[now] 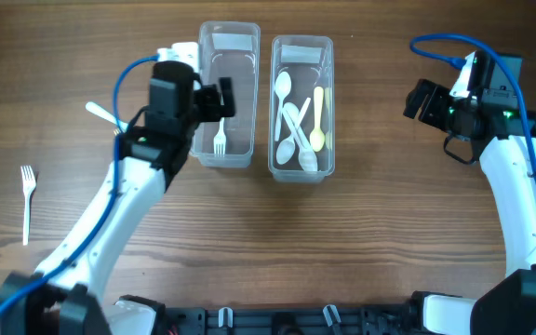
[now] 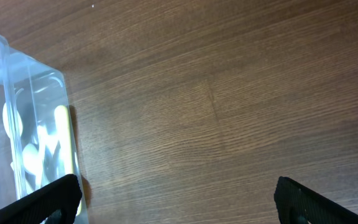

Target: Pack container

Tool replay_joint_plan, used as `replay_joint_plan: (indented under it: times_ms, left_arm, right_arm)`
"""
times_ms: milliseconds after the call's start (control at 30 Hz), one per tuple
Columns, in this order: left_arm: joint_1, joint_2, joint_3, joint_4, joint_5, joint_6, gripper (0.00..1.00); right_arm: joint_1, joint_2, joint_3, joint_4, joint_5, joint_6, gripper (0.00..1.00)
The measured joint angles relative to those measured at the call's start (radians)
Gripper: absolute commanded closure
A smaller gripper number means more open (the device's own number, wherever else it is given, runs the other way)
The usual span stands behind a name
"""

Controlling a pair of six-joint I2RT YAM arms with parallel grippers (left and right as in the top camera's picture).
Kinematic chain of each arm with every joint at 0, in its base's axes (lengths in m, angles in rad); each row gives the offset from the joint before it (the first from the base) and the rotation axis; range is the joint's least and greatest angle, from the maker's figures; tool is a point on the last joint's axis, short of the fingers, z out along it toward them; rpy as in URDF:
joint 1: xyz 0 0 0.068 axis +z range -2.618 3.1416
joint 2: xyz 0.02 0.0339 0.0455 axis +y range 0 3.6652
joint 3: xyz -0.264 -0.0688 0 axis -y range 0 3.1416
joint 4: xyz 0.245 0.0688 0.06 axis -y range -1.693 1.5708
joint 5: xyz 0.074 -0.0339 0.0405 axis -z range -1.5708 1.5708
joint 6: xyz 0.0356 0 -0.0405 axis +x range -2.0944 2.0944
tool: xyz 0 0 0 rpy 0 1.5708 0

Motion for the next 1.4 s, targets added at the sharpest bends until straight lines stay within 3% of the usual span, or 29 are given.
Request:
replay_joint_plan:
  times_ms: [67,167,333,900,1000,1133,1300,1400]
  left_arm:
    - [0.042,-0.047,0.0,-0.071,-0.041,-0.088,0.09]
    - [0.124,-0.103,0.004,-0.225,-0.105,-0.232,0.0]
    - [0.251,-0.084,0.004,-0.393,-0.144,-0.392,0.0]
    - [0.31,0.394,0.005,-0.303,-0.16,-0.508,0.02]
    - [0.318,0.396,0.006,-0.301,-0.159,-0.512,0.24]
    - [0.327,0.399,0.008,-0.298,-0.164,-0.521,0.61]
    - [0.332,0.401,0.01,-0.314,-0.167,-0.529,0.91]
    - [0.332,0.401,0.015,-0.343,-0.169,-0.529,0.96]
  right_arm:
    - [0.0,0.0,0.0,0.0,0.0,0.0,0.0]
    - [0.0,0.0,0.0,0.001,0.0,0.0,0.0]
    - [0.0,0.0,0.0,0.0,0.0,0.0,0.0]
    - [0.0,0.0,0.0,0.0,0.0,0.0,0.0]
    - [0.0,0.0,0.0,0.0,0.0,0.0,0.0]
    - [0.0,0.0,0.0,0.0,0.0,0.0,0.0]
    - [0.0,0.0,0.0,0.0,0.0,0.0,0.0]
    - [0.0,0.0,0.0,0.0,0.0,0.0,0.0]
